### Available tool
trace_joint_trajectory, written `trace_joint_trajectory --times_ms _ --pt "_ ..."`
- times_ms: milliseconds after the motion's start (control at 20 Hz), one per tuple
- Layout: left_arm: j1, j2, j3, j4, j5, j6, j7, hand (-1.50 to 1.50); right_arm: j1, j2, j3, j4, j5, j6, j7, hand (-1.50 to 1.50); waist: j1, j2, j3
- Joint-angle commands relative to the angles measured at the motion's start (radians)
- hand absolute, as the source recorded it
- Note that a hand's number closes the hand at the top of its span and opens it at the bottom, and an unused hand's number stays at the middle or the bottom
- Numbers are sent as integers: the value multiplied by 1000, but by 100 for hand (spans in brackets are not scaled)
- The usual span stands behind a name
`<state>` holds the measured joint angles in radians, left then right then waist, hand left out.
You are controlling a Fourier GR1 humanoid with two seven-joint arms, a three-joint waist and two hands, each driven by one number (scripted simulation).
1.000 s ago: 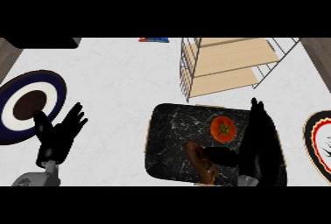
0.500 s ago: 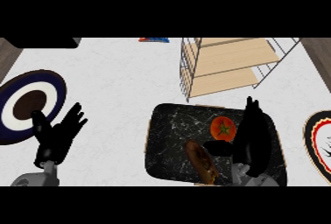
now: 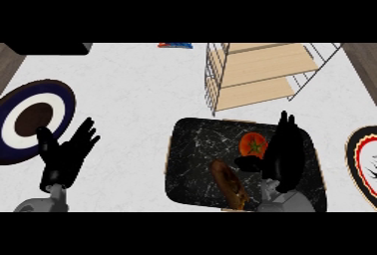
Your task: Pick the tomato from the tray and place it in the tiered shelf
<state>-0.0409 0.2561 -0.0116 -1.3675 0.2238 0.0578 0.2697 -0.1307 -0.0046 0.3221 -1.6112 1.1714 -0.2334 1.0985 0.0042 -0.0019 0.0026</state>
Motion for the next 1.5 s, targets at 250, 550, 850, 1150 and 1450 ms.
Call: trace_joint_trajectory --times_ms 250,550,850,1150,1450 --pt "19 -9 27 41 -33 -15 -22 0 -80 4 -68 127 -41 -110 3 -150 0 3 -2" --pt "-23 -33 26 57 -47 -2 -16 0 -88 5 -8 223 -140 47 -93 150 3 5 -3" --pt "-35 -28 70 70 -46 -37 4 0 -92 4 0 281 -161 -91 -214 150 -2 2 -3" --pt "-22 -38 51 24 -49 -33 10 0 -116 1 171 274 -294 101 -420 150 11 7 -2" --pt "5 -40 52 28 -48 -37 3 0 -107 -88 329 145 -432 396 -672 150 3 -1 -3"
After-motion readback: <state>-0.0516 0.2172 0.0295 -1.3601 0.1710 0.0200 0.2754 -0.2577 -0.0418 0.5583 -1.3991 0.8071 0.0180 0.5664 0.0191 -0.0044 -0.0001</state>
